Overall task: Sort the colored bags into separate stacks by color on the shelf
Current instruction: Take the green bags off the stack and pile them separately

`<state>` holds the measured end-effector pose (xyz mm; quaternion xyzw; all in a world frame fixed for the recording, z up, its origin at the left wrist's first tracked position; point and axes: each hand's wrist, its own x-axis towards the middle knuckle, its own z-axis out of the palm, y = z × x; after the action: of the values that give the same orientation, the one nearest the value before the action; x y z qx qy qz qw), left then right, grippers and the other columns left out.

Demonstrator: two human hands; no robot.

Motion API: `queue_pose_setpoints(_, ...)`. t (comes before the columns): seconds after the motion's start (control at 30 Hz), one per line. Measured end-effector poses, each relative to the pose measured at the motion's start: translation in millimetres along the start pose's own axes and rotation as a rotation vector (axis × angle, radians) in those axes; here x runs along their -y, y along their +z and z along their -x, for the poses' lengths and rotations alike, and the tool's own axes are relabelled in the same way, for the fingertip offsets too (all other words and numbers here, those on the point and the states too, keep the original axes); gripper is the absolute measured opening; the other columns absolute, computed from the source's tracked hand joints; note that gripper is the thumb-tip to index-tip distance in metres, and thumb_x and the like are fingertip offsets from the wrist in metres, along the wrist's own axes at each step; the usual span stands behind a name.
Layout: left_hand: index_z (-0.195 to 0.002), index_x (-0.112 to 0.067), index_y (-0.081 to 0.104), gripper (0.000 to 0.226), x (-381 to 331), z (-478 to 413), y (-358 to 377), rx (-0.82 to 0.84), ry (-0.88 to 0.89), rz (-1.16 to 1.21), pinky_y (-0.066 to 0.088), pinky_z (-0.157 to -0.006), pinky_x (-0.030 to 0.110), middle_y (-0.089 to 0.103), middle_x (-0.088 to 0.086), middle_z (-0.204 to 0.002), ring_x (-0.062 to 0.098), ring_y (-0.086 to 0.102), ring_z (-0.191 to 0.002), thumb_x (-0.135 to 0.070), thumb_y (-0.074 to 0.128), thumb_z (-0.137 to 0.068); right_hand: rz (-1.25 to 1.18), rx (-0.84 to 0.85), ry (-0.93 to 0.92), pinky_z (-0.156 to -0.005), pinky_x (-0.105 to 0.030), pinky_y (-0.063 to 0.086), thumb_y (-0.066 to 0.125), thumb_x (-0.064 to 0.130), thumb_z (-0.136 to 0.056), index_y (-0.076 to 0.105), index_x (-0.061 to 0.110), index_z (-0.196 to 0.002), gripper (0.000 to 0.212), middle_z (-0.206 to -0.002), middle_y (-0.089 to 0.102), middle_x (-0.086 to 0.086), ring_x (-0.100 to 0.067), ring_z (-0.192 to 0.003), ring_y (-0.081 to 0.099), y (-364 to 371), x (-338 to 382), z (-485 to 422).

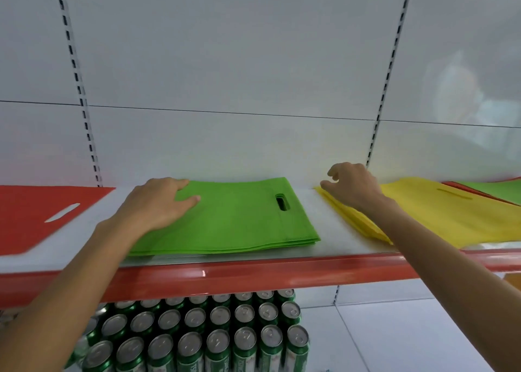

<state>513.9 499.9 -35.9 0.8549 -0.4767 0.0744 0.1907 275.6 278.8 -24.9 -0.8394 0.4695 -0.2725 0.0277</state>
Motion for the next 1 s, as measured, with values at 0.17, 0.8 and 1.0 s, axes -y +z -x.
queue_pose_setpoints(0.17,-0.141,-0.019,0.039,0.059,-71.4,-11.8,16.6,0.011,0.043,-0.002,0.036,-0.105,0.037,0.048,0.004,-0.139,0.025,0.043,-0.129,-0.048,0.048,-0.090,0.018,-0.009,0.014,-0.089,-0.037,0.045,0.057,0.032,-0.089,0.052,0.014,-0.130,0.045,-0.126,0.058,-0.009,-0.031,-0.113,0.054,-28.7,-56.7,-9.5)
queue_pose_setpoints(0.8,-0.139,-0.018,0.042,0.055,-445.5,-23.7,117.7,-0.003,0.140,0.065,0.033,-0.106,0.039,0.043,0.006,-0.143,0.024,0.041,-0.130,-0.048,0.045,-0.092,0.074,-0.039,0.004,-0.093,-0.037,0.045,0.058,0.031,-0.087,0.049,0.021,-0.134,0.048,-0.126,0.059,-0.006,-0.028,-0.114,0.055,-148.8,-379.8,-58.2)
queue_pose_setpoints(1.0,-0.135,-0.016,0.047,0.053,-511.8,-31.8,117.4,-0.053,0.212,0.089,0.034,-0.106,0.039,0.046,0.005,-0.141,0.024,0.042,-0.129,-0.046,0.047,-0.092,0.029,-0.098,0.034,-0.086,-0.033,0.046,0.058,0.028,-0.089,0.052,0.017,-0.132,0.045,-0.121,0.062,-0.005,-0.026,-0.107,0.059,-168.1,-442.5,-54.8)
